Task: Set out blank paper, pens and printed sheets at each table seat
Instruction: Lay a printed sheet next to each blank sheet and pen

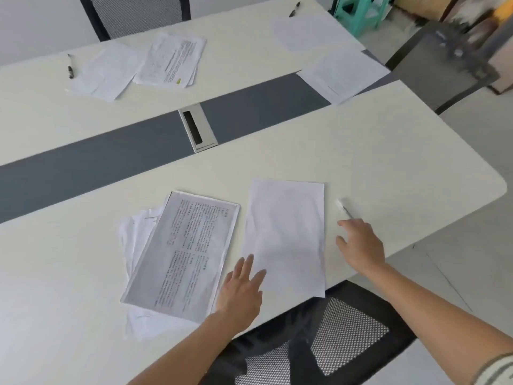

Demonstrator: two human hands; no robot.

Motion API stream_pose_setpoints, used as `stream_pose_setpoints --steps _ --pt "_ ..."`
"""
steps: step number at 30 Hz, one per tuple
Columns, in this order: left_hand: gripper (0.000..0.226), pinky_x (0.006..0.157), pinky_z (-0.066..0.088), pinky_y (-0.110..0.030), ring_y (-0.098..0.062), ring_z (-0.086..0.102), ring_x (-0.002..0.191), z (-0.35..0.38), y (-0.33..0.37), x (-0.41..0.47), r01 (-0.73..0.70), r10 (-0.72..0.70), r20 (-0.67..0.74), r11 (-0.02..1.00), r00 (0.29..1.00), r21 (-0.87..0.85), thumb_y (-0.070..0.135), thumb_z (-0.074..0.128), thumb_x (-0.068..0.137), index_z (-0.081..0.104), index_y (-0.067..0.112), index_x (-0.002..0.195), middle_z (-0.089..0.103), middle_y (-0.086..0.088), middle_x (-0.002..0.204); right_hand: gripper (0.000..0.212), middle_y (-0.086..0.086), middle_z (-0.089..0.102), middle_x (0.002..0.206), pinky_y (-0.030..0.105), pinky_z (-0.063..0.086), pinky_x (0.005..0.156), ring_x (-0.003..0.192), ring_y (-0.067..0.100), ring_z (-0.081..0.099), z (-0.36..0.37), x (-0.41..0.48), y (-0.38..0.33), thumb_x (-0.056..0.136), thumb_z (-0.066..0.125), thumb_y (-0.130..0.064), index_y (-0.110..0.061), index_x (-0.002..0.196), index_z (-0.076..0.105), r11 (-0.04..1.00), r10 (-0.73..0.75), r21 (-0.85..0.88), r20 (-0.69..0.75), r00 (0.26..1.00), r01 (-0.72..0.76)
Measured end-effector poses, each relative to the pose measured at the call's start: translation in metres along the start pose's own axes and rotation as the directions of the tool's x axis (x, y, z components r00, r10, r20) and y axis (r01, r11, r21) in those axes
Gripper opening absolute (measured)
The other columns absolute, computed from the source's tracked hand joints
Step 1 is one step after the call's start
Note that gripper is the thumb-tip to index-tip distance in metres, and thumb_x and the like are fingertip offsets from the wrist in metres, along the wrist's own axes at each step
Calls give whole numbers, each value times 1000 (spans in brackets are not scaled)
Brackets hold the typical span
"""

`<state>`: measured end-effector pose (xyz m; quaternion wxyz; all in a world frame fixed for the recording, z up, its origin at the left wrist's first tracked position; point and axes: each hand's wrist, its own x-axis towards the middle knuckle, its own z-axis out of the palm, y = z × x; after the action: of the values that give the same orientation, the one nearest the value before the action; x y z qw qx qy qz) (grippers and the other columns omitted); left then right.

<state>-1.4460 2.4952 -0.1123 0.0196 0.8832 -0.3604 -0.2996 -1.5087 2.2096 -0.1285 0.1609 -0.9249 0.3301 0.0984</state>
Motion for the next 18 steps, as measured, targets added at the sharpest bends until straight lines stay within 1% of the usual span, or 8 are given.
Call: stream_pose_setpoints --steps 3,5,7,10,12,14,16,18 --pt "57 120 11 -43 -30 -10 149 21 26 15 121 -124 53 992 991 47 40 29 101 7 28 152 -15 -11 161 55 7 25 159 42 38 105 147 25 20 18 -3 -4 96 48 -34 -24 149 34 940 -300 -109 195 934 324" --pt "58 119 14 -45 -33 -7 149 29 47 19 172 -176 60 983 983 62 43 28 101 4 29 152 -15 -14 161 62 7 5 164 44 27 114 152 24 2 28 -5 -9 96 46 -41 -27 152 24 889 -383 -125 328 864 441" --pt "55 114 21 -43 -35 7 146 32 64 23 186 -190 51 980 980 65 43 30 100 11 31 150 -6 -16 160 65 6 -7 165 45 18 118 152 24 -7 29 6 -10 96 47 -45 -30 153 18 861 -405 -147 379 832 487" --pt "52 109 26 -41 -32 21 138 31 73 29 197 -197 0 978 980 73 36 36 100 17 34 148 6 -15 158 58 7 8 164 46 24 114 152 27 5 21 32 -11 94 52 -39 -26 148 34 848 -446 -129 352 823 514" --pt "52 111 24 -41 -31 19 139 32 72 30 210 -208 -34 976 978 66 31 38 100 19 36 148 10 -13 157 46 14 38 152 45 40 100 140 35 34 13 46 -6 89 60 -29 -16 132 56 875 -464 -77 148 873 478" --pt "53 114 21 -41 -32 10 144 36 70 30 215 -212 -56 975 976 57 27 40 100 19 37 148 10 -13 158 38 15 54 132 45 47 83 119 39 51 5 57 10 84 65 -20 -10 120 62 948 -318 -24 -53 946 318" --pt "57 116 20 -41 -33 3 147 41 69 30 214 -211 -75 976 975 36 21 42 99 19 37 148 8 -13 158 37 15 55 125 43 47 80 112 37 52 -4 64 32 87 62 -20 -11 123 57 994 -88 68 -19 996 89" --pt "62 115 22 -41 -33 1 148 45 69 29 209 -208 -89 978 974 12 14 44 96 19 37 147 7 -13 159 33 14 61 120 40 47 80 107 36 57 -7 69 46 91 58 -22 -10 122 56 995 2 98 85 996 -11"
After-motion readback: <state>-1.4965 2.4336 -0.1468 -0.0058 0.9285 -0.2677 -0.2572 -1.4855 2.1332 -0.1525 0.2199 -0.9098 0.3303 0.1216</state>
